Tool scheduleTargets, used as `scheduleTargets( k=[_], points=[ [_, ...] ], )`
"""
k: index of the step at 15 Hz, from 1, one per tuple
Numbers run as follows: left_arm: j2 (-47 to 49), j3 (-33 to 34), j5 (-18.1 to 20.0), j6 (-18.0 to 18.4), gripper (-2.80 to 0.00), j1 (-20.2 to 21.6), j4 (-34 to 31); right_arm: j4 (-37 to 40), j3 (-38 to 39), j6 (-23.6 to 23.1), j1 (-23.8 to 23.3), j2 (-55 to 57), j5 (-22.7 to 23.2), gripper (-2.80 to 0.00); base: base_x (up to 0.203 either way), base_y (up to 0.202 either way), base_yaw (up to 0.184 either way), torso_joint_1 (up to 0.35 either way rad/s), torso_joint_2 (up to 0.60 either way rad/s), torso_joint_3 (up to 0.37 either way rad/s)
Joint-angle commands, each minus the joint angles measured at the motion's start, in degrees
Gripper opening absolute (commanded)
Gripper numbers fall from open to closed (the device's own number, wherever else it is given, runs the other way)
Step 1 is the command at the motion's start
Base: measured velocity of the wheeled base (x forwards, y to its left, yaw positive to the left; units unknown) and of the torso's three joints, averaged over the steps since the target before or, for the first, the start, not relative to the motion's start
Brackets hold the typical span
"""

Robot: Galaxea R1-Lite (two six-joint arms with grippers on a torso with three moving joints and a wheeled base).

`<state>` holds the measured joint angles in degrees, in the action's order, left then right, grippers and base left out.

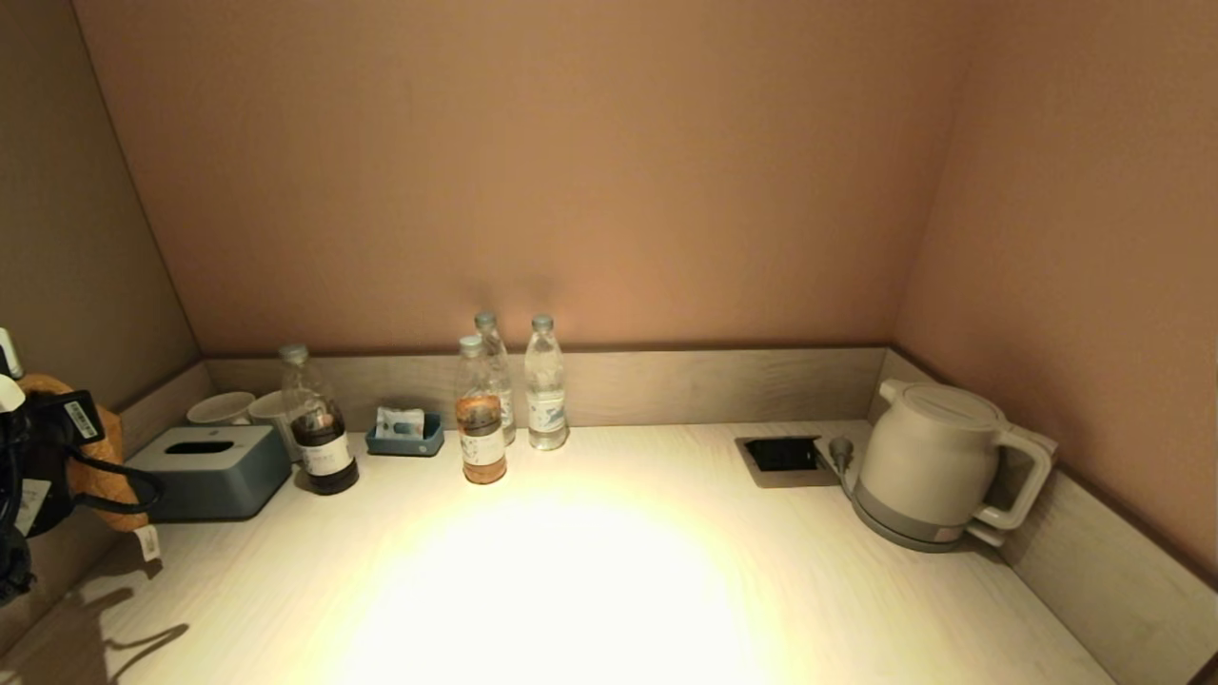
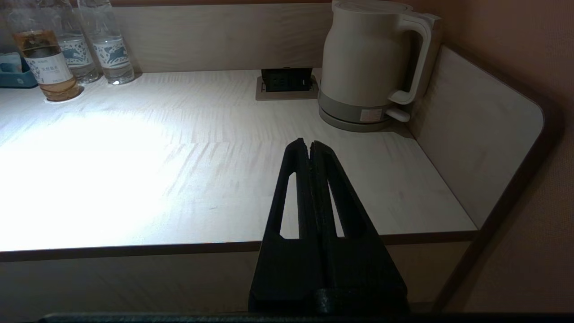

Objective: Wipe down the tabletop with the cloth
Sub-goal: Place the tablecloth

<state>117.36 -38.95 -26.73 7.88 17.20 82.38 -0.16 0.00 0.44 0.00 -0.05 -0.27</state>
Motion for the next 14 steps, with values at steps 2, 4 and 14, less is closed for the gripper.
scheduleTargets(
  k=[2, 4, 14],
  points=[
    [1.12, -0.16, -0.16, -0.05, 0.00, 0.03, 0.41, -0.02, 0.00, 0.00, 0.00, 0.05, 0.00, -2.80, 0.000, 0.000, 0.000, 0.000, 0.00, 0.000],
    [0.79, -0.28, -0.16, -0.14, 0.00, 0.03, 0.46, -0.02, 0.00, 0.00, 0.00, 0.05, 0.00, -2.80, 0.000, 0.000, 0.000, 0.000, 0.00, 0.000],
    [-0.94, -2.04, -1.80, -1.30, 0.00, 0.37, -9.83, -0.02, 0.00, 0.08, 0.00, 0.05, 0.00, -2.80, 0.000, 0.000, 0.000, 0.000, 0.00, 0.000]
  ],
)
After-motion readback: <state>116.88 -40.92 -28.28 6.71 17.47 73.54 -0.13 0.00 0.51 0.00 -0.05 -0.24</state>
